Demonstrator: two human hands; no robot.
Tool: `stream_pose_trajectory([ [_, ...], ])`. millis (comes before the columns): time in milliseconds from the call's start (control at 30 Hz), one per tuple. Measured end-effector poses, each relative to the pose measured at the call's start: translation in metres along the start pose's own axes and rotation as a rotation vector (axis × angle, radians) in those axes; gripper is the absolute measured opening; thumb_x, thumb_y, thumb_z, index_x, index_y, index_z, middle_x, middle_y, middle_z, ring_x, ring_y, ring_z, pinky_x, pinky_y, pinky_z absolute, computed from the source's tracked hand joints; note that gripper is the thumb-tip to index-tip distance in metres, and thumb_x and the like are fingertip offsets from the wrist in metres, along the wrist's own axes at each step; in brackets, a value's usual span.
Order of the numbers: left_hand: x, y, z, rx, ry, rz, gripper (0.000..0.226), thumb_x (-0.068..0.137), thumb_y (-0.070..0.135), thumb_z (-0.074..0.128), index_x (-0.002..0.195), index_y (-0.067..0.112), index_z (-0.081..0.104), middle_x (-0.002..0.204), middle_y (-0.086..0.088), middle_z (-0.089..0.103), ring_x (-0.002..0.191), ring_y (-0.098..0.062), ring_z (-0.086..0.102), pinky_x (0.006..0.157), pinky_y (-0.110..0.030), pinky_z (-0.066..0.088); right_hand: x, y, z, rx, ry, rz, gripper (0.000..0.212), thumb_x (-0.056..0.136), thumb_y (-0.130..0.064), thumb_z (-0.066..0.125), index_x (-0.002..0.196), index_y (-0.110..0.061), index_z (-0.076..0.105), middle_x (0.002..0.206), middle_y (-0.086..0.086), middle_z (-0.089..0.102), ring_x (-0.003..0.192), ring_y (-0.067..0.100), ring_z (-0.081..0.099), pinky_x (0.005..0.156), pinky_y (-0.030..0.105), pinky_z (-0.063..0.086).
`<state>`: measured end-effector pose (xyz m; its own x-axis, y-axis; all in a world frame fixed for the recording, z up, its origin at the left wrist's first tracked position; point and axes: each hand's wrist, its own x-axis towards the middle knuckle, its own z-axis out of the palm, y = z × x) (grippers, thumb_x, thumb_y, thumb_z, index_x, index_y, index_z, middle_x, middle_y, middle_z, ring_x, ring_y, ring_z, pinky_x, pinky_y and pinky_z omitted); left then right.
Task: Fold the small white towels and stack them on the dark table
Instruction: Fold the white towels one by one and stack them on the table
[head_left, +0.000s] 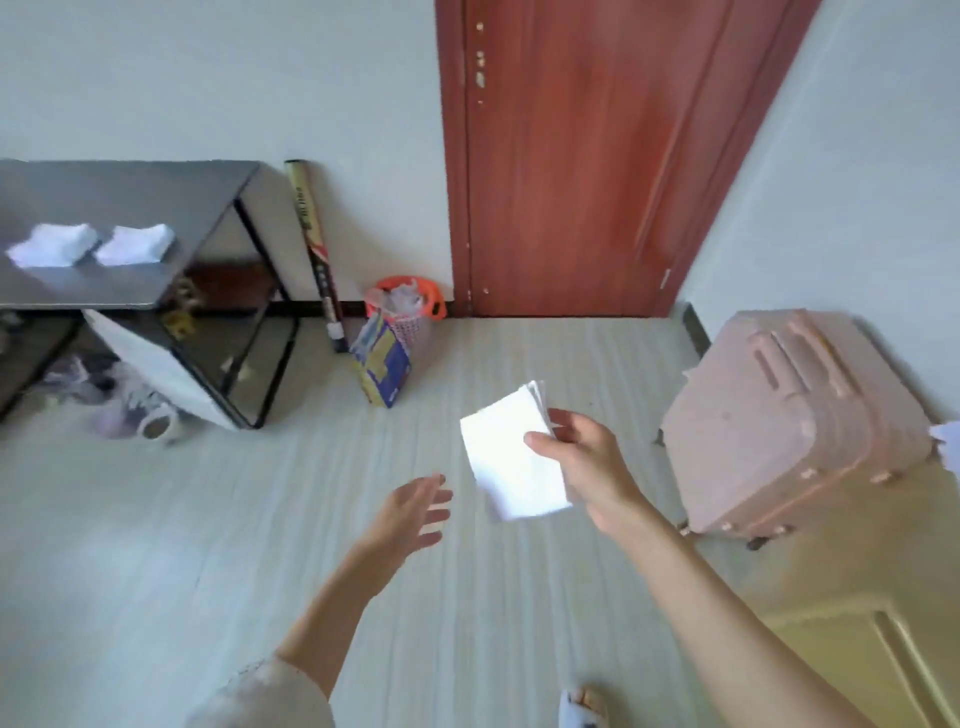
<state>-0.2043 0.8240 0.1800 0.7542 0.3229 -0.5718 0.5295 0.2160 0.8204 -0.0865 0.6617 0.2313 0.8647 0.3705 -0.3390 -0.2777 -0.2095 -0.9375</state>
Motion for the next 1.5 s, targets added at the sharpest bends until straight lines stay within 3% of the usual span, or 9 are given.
stream_pose_trajectory([
  [100, -0.017, 0.006, -0.081, -0.380, -0.078, -0.046, 0.052, 0.088, 0.056, 0.037, 0.116, 0.018, 0.060, 0.110, -0.002, 0.067, 0.102, -0.021, 0.063, 0.087, -0.039, 0.050, 0.004, -0.021, 0.085, 0.033, -0.287, 0.111, 0.021, 0.083, 0.000, 0.063, 0.103, 0.002, 0.065, 0.094, 0.012, 0.071, 0.082, 0.025, 0.066, 0.074, 0.030, 0.052],
  [200, -0.021, 0.004, -0.143, -0.390, -0.023, 0.043, 0.048, 0.089, 0.053, 0.043, 0.115, 0.017, 0.063, 0.113, -0.004, 0.068, 0.106, -0.021, 0.063, 0.093, -0.043, 0.048, 0.022, -0.027, 0.160, -0.009, -0.474, 0.246, 0.022, 0.084, 0.001, 0.060, 0.106, 0.006, 0.064, 0.105, 0.023, 0.067, 0.091, 0.031, 0.064, 0.090, 0.042, 0.048],
  [300, -0.018, 0.002, -0.206, -0.294, 0.185, 0.118, 0.041, 0.077, 0.040, 0.068, 0.096, 0.004, 0.067, 0.090, -0.011, 0.069, 0.078, -0.022, 0.065, 0.070, -0.034, 0.049, 0.049, -0.025, 0.230, -0.091, -0.555, 0.325, 0.023, 0.085, -0.002, 0.058, 0.107, 0.005, 0.062, 0.107, 0.024, 0.064, 0.094, 0.032, 0.061, 0.092, 0.047, 0.044],
  [400, -0.005, 0.013, -0.271, -0.211, 0.317, 0.158, 0.042, 0.075, 0.045, 0.060, 0.085, 0.005, 0.064, 0.077, -0.010, 0.058, 0.069, -0.020, 0.055, 0.059, -0.027, 0.043, 0.085, -0.029, 0.299, -0.102, -0.642, 0.351, 0.020, 0.088, -0.007, 0.057, 0.106, 0.001, 0.062, 0.104, 0.020, 0.064, 0.095, 0.032, 0.060, 0.093, 0.050, 0.044],
  [533, 0.028, 0.053, -0.363, -0.206, 0.494, 0.167, 0.054, 0.080, 0.062, 0.051, 0.087, 0.009, 0.057, 0.078, -0.009, 0.049, 0.072, -0.020, 0.046, 0.064, -0.034, 0.038, 0.139, -0.058, 0.396, -0.066, -0.725, 0.319, 0.020, 0.092, -0.026, 0.056, 0.096, -0.008, 0.065, 0.089, 0.010, 0.068, 0.086, 0.026, 0.063, 0.087, 0.041, 0.049],
  [767, 0.081, 0.129, -0.509, -0.430, 0.469, 0.193, 0.034, 0.098, 0.040, 0.037, 0.098, 0.020, 0.064, 0.088, -0.002, 0.072, 0.078, -0.015, 0.069, 0.060, -0.026, 0.055, 0.214, -0.120, 0.540, -0.014, -0.855, 0.309, 0.049, 0.090, -0.045, 0.053, 0.116, -0.004, 0.063, 0.117, 0.021, 0.061, 0.109, 0.036, 0.057, 0.103, 0.050, 0.041],
  [1000, 0.159, 0.147, -0.628, -0.344, 0.550, 0.145, 0.036, 0.096, 0.047, 0.035, 0.087, 0.024, 0.060, 0.093, -0.004, 0.062, 0.088, -0.021, 0.059, 0.081, -0.036, 0.049, 0.289, -0.145, 0.658, -0.054, -0.821, 0.281, 0.025, 0.093, -0.024, 0.053, 0.104, -0.004, 0.064, 0.102, 0.013, 0.069, 0.088, 0.024, 0.066, 0.085, 0.040, 0.051],
  [1133, 0.219, 0.159, -0.712, -0.288, 0.512, 0.112, 0.040, 0.095, 0.050, 0.036, 0.090, 0.022, 0.063, 0.091, -0.007, 0.059, 0.083, -0.021, 0.057, 0.077, -0.035, 0.046, 0.340, -0.150, 0.728, -0.108, -0.749, 0.252, 0.019, 0.095, -0.020, 0.051, 0.101, -0.008, 0.064, 0.089, 0.004, 0.069, 0.076, 0.015, 0.064, 0.065, 0.028, 0.051],
  [1500, 0.367, 0.224, -0.854, 0.017, 0.350, 0.025, 0.026, 0.096, 0.027, 0.045, 0.072, 0.017, 0.048, 0.065, 0.001, 0.041, 0.057, -0.014, 0.043, 0.050, -0.024, 0.039, 0.459, -0.170, 0.850, -0.100, -0.354, 0.325, 0.020, 0.094, -0.019, 0.053, 0.102, -0.004, 0.064, 0.095, 0.006, 0.069, 0.084, 0.020, 0.065, 0.078, 0.038, 0.053],
])
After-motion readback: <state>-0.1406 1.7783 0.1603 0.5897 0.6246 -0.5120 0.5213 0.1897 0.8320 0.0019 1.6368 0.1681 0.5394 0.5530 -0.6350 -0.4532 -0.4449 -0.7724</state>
